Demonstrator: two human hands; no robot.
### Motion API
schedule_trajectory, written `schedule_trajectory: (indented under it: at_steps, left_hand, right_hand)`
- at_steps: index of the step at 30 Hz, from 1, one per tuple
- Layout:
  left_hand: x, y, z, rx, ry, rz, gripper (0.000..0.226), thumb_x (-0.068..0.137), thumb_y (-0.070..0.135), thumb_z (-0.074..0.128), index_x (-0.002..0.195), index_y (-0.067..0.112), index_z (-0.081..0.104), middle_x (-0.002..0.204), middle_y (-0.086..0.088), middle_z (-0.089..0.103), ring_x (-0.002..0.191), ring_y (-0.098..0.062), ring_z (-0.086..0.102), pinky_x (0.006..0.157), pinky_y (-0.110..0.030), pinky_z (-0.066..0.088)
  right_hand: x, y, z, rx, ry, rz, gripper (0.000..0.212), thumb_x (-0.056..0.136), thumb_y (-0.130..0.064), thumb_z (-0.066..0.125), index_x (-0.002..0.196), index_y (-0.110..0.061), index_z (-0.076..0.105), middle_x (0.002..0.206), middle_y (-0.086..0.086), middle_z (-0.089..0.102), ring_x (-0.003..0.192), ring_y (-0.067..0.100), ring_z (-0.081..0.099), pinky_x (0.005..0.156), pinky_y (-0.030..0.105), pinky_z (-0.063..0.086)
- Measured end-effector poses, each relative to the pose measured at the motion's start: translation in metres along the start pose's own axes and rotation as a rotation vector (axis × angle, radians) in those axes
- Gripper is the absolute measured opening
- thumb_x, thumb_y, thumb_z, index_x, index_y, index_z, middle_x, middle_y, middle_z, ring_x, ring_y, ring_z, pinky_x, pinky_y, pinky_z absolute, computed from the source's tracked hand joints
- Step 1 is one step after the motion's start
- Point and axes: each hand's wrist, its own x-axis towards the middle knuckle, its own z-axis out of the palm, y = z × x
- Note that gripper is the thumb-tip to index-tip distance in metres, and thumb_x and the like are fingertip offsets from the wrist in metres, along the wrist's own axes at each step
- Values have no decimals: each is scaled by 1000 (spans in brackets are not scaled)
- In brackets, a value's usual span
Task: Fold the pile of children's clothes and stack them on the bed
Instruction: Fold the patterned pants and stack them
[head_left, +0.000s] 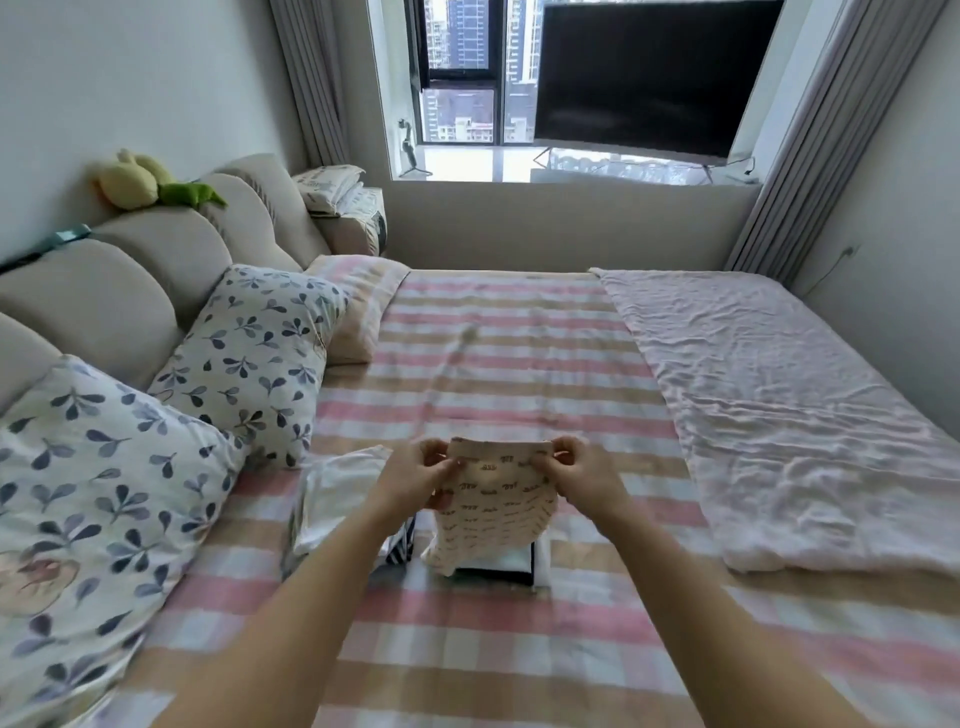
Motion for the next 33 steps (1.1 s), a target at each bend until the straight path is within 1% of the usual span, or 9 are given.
schedule_trajectory:
  at_steps: [4, 8, 11, 14, 17, 21, 25, 28, 33]
  left_hand:
    - [-26, -87, 21, -12, -23, -114, 6, 91, 6, 56, 94, 6, 61, 87, -7, 65, 75, -18, 60, 59, -27, 54]
    - [-68, -164, 36, -83, -4, -140, 3, 83, 9, 66, 86, 7, 65, 82, -6, 66, 75, -16, 58, 68, -27, 49]
    - [-109, -232, 52, -85, 67, -204, 14, 74, 4, 73, 87, 4, 66, 108, 2, 60, 95, -2, 58, 80, -21, 49]
    - [-150, -305, 76, -110, 96, -322, 25, 70, -3, 74, 93, 2, 64, 118, 11, 45, 97, 12, 52, 80, -13, 47]
    - [-173, -362, 98, -87, 138, -423, 25, 70, -12, 70, 76, 12, 66, 121, -2, 40, 100, 0, 49, 89, -20, 44]
    - [-184, -422, 118, -147, 154, -546, 35, 73, -27, 53, 71, 6, 62, 102, -22, 60, 89, -27, 60, 71, -14, 48]
    - [-188, -455, 132, -240, 298, -649, 28, 85, -13, 38, 83, 12, 52, 72, -6, 53, 61, -14, 46, 43, -13, 37]
    - [-189, -462, 136, -310, 359, -659, 13, 89, 2, 55, 97, 12, 50, 81, -4, 61, 68, -12, 55, 52, -18, 43]
    - [-202, -459, 133, -369, 373, -633, 26, 80, -14, 59, 87, 10, 54, 84, -9, 66, 73, -16, 61, 55, -14, 51]
  right_hand:
    - [-30, 76, 32, 34, -99, 147, 8, 85, -12, 64, 80, -14, 57, 74, 3, 61, 55, 7, 50, 45, 14, 38]
    - [-78, 144, 61, 79, -156, 166, 9, 83, -5, 65, 84, -12, 59, 70, 2, 63, 57, 15, 58, 51, 18, 44]
    - [-125, 207, 85, 112, -165, 214, 19, 77, 3, 63, 84, -15, 62, 70, -4, 63, 64, 11, 57, 60, 20, 43]
    - [-172, 271, 121, 188, -137, 352, 8, 83, -8, 65, 82, -16, 65, 73, -2, 66, 70, 8, 59, 63, 17, 45]
    - [-200, 326, 156, 155, -23, 450, 13, 85, -17, 65, 72, -13, 65, 68, 1, 66, 67, 11, 59, 62, 20, 45]
    - [-218, 375, 192, 88, 119, 549, 19, 78, -1, 67, 79, -18, 60, 85, 3, 62, 76, 13, 58, 63, 9, 43]
    - [-227, 397, 214, 4, 236, 599, 25, 80, -14, 70, 100, -17, 56, 101, -1, 50, 87, 6, 54, 76, 16, 42]
    - [-229, 401, 221, -29, 245, 620, 12, 85, -20, 65, 91, -14, 57, 92, 2, 59, 83, 15, 55, 68, 21, 39]
    - [-243, 398, 216, 85, 247, 700, 13, 84, -12, 66, 73, -9, 60, 73, 4, 64, 72, 18, 57, 65, 25, 42]
